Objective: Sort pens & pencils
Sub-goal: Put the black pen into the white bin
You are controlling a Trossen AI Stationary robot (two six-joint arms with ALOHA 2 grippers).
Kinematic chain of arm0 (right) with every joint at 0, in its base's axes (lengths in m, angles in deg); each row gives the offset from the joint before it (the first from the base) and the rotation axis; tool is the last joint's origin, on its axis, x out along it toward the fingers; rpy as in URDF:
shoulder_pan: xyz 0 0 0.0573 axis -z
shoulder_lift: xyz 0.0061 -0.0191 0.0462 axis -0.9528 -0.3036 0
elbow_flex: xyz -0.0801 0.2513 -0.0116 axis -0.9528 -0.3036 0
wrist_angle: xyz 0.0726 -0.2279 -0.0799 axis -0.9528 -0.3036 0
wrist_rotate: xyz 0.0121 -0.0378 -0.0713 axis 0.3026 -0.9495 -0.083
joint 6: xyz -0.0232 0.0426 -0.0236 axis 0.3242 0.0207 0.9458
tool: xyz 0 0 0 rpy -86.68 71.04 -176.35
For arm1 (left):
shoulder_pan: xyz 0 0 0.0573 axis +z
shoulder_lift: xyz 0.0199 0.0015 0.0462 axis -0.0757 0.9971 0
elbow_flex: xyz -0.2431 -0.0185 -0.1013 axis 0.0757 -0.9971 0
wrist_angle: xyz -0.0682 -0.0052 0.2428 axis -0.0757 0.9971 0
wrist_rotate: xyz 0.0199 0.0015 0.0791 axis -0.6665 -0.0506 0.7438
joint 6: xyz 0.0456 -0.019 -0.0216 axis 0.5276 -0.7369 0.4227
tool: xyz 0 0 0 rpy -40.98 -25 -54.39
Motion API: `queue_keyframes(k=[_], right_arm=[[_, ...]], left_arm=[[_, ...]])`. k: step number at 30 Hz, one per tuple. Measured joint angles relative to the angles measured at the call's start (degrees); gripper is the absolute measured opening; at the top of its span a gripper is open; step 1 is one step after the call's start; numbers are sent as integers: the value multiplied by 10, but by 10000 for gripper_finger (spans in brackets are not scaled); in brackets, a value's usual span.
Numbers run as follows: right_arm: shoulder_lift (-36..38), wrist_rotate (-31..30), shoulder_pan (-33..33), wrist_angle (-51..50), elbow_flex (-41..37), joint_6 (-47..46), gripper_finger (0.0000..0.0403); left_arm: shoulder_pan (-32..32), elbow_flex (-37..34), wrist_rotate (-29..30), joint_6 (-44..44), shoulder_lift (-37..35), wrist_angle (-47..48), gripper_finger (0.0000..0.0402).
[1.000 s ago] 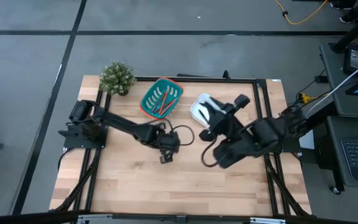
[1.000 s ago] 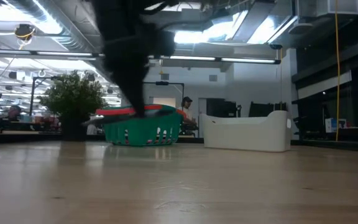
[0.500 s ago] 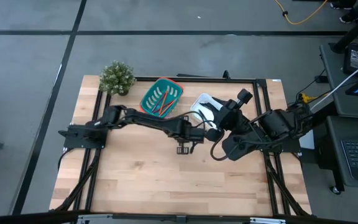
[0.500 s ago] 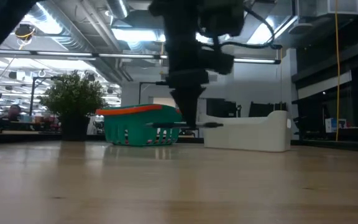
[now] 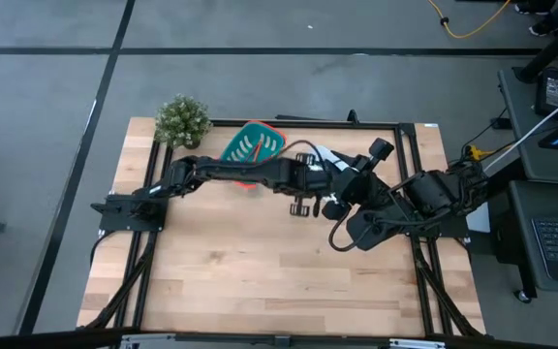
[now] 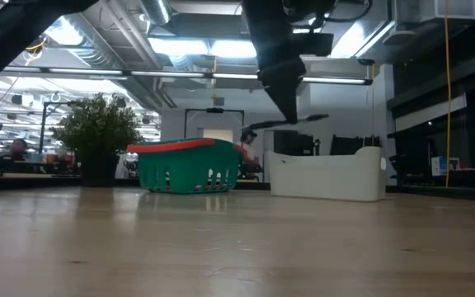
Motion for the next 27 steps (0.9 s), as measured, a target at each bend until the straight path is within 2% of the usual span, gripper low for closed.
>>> queue_keyframes(k=[8, 13, 18, 27], right_arm=[[0, -6, 0, 0, 0, 16, 101], [1, -11, 0, 0, 0, 30, 101], [1, -11, 6, 1, 0, 46, 101], [1, -11, 26, 0, 0, 46, 101]], left_arm=[[48, 12, -21, 152, 0, -18, 16], [56, 12, -26, 229, 8, -21, 16], [57, 11, -30, 246, 15, -28, 16], [63, 12, -71, 305, 15, -77, 16]])
